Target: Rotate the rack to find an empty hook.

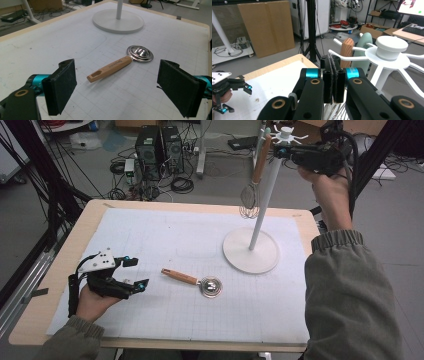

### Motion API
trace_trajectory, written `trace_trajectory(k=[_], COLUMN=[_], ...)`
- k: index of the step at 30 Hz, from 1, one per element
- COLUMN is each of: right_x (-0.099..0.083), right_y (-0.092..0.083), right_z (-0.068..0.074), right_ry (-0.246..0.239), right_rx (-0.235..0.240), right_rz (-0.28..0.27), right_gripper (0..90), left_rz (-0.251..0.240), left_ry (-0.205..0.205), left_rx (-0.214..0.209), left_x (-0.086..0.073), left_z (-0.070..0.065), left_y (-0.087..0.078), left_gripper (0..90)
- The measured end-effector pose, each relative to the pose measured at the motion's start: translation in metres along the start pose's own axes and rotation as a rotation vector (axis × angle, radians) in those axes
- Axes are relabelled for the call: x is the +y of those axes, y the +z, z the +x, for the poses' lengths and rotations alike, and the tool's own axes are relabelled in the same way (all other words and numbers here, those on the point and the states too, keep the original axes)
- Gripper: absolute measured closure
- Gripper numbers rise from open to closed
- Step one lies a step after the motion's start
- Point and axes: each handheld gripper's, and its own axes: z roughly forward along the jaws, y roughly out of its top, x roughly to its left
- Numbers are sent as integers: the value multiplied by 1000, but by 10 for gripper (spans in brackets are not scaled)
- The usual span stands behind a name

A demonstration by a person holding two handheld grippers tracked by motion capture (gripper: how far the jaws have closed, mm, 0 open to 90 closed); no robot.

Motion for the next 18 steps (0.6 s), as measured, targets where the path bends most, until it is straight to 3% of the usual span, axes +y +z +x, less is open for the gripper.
trace_trajectory(k=[11,18], right_x=[-12,-19], right_y=[-18,-34], right_z=[0,-5], right_ry=[-5,0], right_rx=[31,12], right_rz=[-34,-48], right_gripper=[895,894], left_rz=[2,5], left_ry=[1,3], left_rx=[0,-3], left_x=[0,0], left_z=[-1,-1], left_y=[1,2], left_gripper=[159,160])
